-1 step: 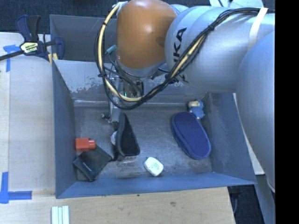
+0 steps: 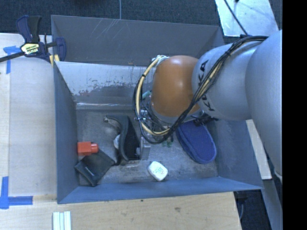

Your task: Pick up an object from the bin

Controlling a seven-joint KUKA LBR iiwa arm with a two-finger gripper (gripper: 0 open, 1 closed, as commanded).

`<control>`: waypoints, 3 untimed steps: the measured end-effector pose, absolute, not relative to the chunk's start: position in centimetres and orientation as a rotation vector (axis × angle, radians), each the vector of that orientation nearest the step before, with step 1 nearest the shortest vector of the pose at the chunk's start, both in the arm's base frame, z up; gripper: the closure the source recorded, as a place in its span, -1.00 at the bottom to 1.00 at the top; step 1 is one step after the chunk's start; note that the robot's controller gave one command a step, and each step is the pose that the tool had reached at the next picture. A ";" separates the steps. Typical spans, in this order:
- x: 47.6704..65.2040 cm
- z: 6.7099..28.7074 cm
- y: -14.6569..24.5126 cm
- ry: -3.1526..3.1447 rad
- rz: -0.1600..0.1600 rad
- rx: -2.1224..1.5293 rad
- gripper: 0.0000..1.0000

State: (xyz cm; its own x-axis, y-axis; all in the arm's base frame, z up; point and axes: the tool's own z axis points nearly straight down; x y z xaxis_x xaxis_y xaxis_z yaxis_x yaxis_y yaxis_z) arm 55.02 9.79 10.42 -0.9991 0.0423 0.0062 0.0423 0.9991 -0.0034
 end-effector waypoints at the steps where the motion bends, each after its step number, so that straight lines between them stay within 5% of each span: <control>1: 55.0 22.4 12.3 -3.151 -0.004 0.105 -1.00; 3: 51.5 6.9 16.3 -3.134 -0.004 0.166 -1.00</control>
Offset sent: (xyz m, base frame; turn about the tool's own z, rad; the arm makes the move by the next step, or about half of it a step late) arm -0.0030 0.0241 0.1142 -0.1083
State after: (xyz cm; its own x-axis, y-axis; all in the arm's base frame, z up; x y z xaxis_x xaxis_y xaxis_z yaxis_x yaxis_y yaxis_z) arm 51.52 16.25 6.90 -0.9944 -0.1059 0.0030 -0.1059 0.9944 0.0025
